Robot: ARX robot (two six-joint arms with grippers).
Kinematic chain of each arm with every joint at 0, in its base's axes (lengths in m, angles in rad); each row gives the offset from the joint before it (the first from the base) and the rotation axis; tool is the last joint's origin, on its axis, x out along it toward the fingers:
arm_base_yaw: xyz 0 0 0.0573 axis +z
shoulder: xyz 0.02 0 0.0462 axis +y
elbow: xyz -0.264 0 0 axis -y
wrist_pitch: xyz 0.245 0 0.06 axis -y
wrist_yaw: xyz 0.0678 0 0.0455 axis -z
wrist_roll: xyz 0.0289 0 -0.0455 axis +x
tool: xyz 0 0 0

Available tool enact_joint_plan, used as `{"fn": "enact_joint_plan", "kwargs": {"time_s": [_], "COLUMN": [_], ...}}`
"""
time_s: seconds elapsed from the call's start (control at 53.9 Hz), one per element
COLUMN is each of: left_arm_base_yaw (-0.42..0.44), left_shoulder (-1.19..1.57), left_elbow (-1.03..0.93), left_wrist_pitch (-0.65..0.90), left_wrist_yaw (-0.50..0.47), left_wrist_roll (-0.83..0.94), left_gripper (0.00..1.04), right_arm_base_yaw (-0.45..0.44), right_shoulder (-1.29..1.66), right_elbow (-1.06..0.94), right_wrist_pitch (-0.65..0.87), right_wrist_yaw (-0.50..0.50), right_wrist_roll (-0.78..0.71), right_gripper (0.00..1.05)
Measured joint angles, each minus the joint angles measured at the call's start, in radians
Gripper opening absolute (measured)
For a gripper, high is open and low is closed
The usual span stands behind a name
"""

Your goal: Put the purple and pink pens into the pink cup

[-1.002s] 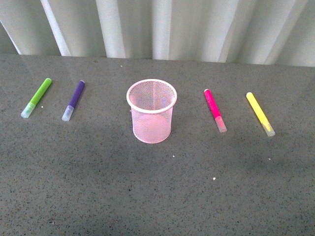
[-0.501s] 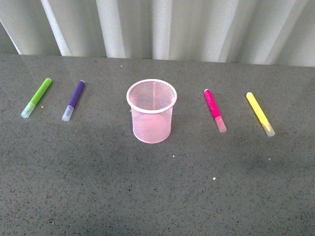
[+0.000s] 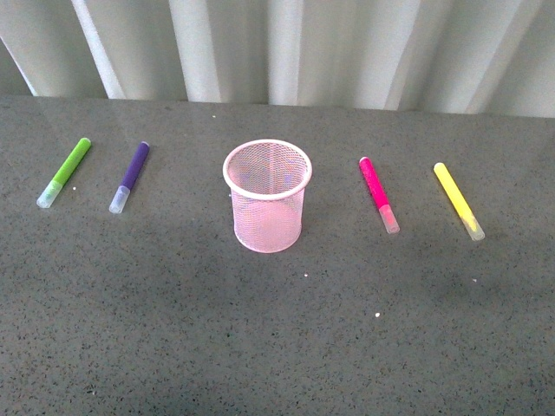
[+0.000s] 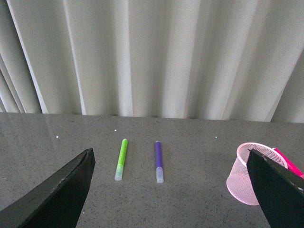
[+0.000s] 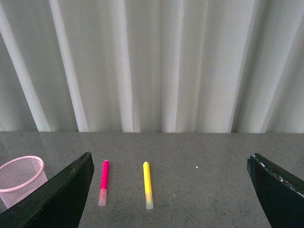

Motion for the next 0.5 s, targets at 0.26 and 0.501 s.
{"fn": "enact_joint_plan", "kwargs": {"time_s": [0.26, 0.501], "left_arm_base_yaw": [0.01, 0.071], "left_shoulder": [0.233, 0.428], "left_elbow": [0.195, 0.405], "left_wrist_pitch": [-0.334, -0.137], "left_wrist_yaw": [-0.294, -0.264], "left_wrist_roll": [-0.324, -0.215], "left_gripper": [0.98, 0.98], "right_arm_base_yaw": [0.0, 0.0], "right_shoulder": [0.0, 0.0], "right_elbow": [0.0, 0.0], "right_wrist_pitch": [0.0, 0.0], "right_wrist_yaw": [0.0, 0.0], "right_wrist_roll": [0.0, 0.0], "right_gripper": [0.98, 0.98]}}
